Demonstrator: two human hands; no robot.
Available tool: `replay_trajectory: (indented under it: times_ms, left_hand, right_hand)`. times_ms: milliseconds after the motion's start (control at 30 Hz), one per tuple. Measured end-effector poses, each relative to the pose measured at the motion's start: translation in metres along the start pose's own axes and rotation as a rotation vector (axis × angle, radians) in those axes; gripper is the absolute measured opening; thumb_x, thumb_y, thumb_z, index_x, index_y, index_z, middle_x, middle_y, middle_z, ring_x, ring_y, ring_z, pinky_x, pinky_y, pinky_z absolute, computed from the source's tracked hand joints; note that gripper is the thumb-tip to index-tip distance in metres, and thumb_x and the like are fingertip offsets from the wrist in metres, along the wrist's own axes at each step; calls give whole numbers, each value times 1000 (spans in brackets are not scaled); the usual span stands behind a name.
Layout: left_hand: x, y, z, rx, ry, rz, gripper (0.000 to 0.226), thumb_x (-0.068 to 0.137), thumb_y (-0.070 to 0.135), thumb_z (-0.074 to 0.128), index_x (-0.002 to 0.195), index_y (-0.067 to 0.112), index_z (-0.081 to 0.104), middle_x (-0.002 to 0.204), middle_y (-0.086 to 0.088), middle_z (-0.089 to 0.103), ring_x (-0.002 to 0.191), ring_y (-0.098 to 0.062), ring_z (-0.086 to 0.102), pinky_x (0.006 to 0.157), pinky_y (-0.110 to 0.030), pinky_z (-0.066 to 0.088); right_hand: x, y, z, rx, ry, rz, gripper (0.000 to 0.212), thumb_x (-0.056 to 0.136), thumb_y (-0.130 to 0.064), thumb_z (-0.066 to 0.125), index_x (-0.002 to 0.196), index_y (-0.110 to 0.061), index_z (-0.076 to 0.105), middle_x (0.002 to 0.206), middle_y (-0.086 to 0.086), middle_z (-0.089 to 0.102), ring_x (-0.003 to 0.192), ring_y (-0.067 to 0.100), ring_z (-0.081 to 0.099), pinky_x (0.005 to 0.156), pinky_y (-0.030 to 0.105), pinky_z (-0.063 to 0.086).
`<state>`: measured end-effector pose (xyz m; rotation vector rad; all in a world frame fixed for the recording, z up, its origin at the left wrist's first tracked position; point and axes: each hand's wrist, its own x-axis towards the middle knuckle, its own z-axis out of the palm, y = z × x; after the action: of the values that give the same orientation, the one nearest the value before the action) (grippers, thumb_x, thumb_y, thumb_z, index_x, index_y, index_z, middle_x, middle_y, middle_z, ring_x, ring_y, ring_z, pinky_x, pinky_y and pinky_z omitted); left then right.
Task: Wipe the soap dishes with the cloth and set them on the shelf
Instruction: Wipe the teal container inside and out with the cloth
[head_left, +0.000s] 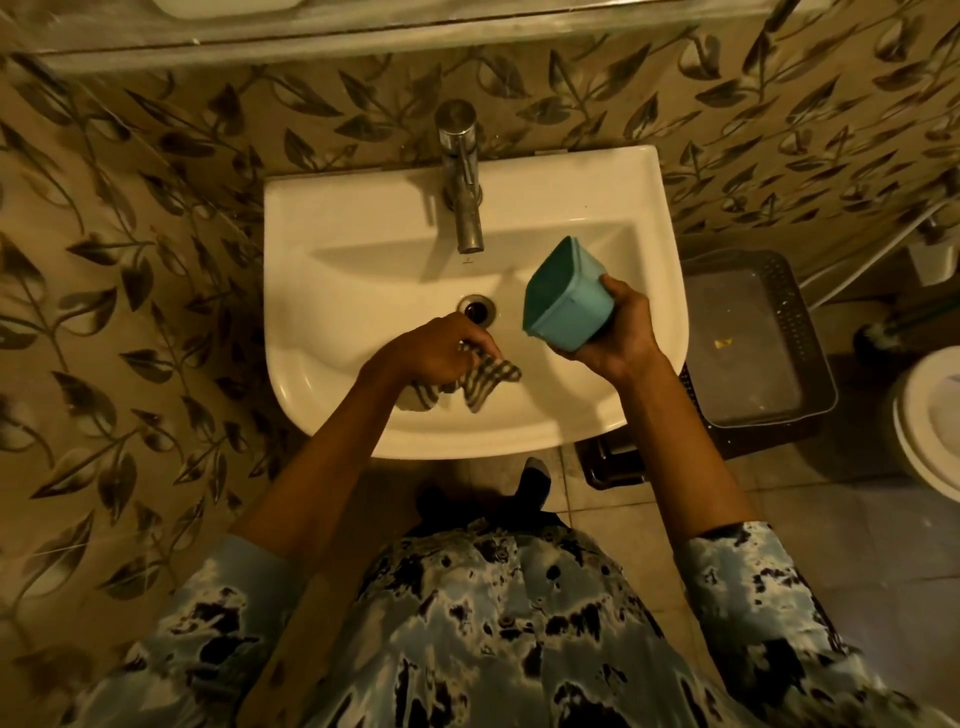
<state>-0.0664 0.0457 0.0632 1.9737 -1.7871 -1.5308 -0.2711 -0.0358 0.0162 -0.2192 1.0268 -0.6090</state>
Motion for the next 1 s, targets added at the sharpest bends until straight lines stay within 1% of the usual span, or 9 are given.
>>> replay_trajectory:
  times_ms: [100, 233, 367, 467, 533, 633, 733, 900, 1000]
  left_hand:
    - [-5, -10, 1, -222, 237, -45, 31, 93, -5, 44, 117, 5, 62, 116, -21, 63, 95, -33, 64, 79, -39, 54]
    - [-13, -5, 7, -384, 468, 62, 30, 94, -4, 44, 119, 3, 60, 116, -16, 63, 100, -25, 62, 84, -34, 54]
    - [-13, 11, 23, -420, 729, 189, 30, 93, -3, 44, 115, 6, 62, 114, -9, 63, 107, -23, 59, 89, -38, 52]
    - [-8, 22, 42, -288, 863, 294, 36, 91, 0, 46, 121, 15, 61, 115, -7, 58, 108, -22, 51, 86, -29, 49]
    - [-1, 26, 56, -61, 852, 291, 48, 87, -2, 50, 126, 24, 58, 117, -5, 53, 109, -24, 46, 83, -31, 52]
    - [5, 18, 77, 173, 753, 222, 59, 81, -7, 52, 125, 31, 58, 122, -2, 51, 113, -28, 44, 81, -45, 53]
    - [3, -5, 85, 101, 635, 145, 63, 75, -11, 59, 123, 31, 59, 123, 4, 46, 110, -23, 45, 75, -41, 57]
    - [1, -32, 75, -8, 629, 76, 65, 68, -18, 60, 116, 26, 63, 117, 9, 44, 107, -20, 43, 71, -39, 59]
    - [0, -44, 72, -75, 653, 48, 65, 71, -19, 58, 113, 30, 63, 104, 23, 33, 99, -23, 51, 66, -40, 58]
  right_hand:
    - [-2, 2, -3, 92, -49, 1, 40, 85, -27, 48, 124, -18, 49, 111, 15, 57, 101, 36, 58, 89, 49, 47]
    - [-2, 8, 3, 147, -26, 9, 61, 82, -22, 57, 139, -16, 36, 129, 23, 45, 114, 48, 54, 91, 66, 45]
    - [-1, 15, 10, 127, -21, 2, 64, 81, -22, 62, 139, -17, 36, 131, 21, 45, 116, 48, 53, 86, 69, 47]
    - [-1, 21, 19, 100, -6, 18, 58, 82, -25, 63, 135, -15, 42, 124, 21, 51, 112, 44, 56, 82, 64, 52]
    - [-2, 22, 28, 84, -13, 42, 48, 83, -31, 61, 125, -10, 50, 115, 21, 57, 105, 39, 60, 79, 55, 56]
    - [-2, 17, 37, 116, -48, 17, 47, 87, -36, 55, 125, -9, 53, 106, 17, 61, 96, 32, 62, 76, 43, 59]
    - [-1, 5, 37, 92, -18, -28, 40, 87, -35, 56, 120, -13, 53, 108, 17, 60, 96, 33, 62, 81, 49, 56]
    - [7, -1, 25, -58, 71, -18, 68, 81, -36, 65, 140, -21, 35, 134, 18, 50, 115, 37, 57, 105, 63, 35]
    - [7, 2, 21, -83, 83, 17, 71, 79, -38, 66, 139, -23, 31, 132, 15, 52, 115, 31, 57, 104, 55, 36]
